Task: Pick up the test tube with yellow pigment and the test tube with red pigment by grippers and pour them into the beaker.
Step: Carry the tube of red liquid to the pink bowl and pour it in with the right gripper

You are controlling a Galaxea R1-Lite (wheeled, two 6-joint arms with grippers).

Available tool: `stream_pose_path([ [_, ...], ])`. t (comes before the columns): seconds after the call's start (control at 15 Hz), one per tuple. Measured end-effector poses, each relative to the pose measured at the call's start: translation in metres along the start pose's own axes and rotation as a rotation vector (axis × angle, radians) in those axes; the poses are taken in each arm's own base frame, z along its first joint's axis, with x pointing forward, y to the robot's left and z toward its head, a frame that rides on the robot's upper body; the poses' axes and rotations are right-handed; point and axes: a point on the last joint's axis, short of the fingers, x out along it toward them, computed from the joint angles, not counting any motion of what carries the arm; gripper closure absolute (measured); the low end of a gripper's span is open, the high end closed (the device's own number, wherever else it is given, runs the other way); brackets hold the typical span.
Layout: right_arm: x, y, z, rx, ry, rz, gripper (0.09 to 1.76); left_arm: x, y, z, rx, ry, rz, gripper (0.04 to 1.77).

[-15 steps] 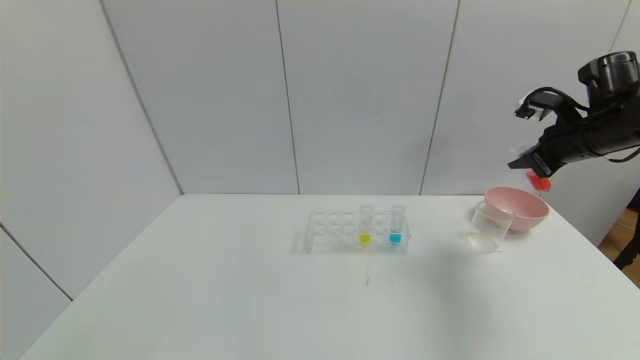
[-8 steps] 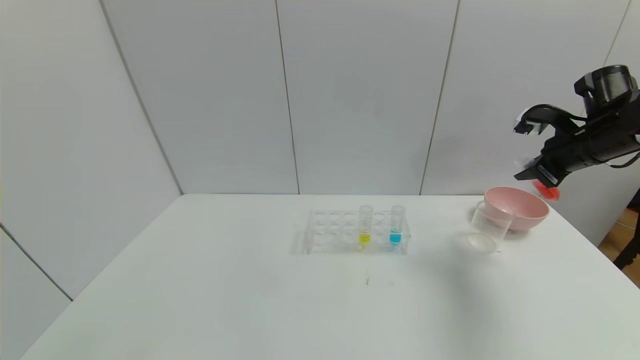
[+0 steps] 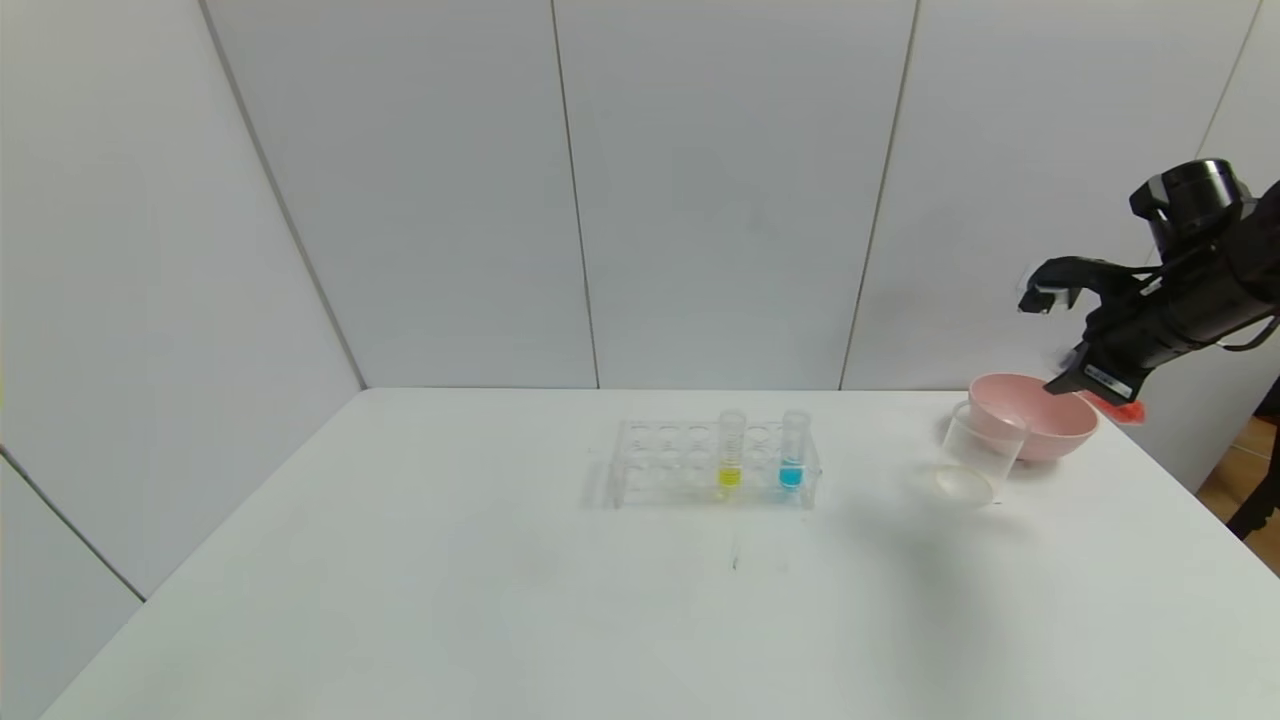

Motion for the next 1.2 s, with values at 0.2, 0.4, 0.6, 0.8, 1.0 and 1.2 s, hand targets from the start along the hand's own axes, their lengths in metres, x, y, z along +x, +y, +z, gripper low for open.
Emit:
stream_pose_path([
  [0.2, 0.003, 0.002, 0.001, -0.024, 0.024, -0.003, 1.32, 0.000, 0.000, 0.000, 0.000, 0.000, 0.000, 0.05],
  [0.4, 0.009, 0.007, 0.004, -0.049, 0.057, 0.003, 1.32, 0.000, 0.000, 0.000, 0.000, 0.000, 0.000, 0.05],
  [0.6, 0.017, 0.010, 0.008, -0.072, 0.099, -0.013, 1.32, 0.000, 0.000, 0.000, 0.000, 0.000, 0.000, 0.05],
  [0.8, 0.022, 0.015, 0.014, -0.094, 0.115, -0.025, 1.32, 0.000, 0.000, 0.000, 0.000, 0.000, 0.000, 0.05],
  [1.0, 0.024, 0.020, 0.018, -0.113, 0.137, -0.031, 1.32, 0.000, 0.000, 0.000, 0.000, 0.000, 0.000, 0.05],
  [1.2, 0.024, 0.022, 0.021, -0.127, 0.139, -0.028, 1.32, 0.000, 0.000, 0.000, 0.000, 0.000, 0.000, 0.05],
])
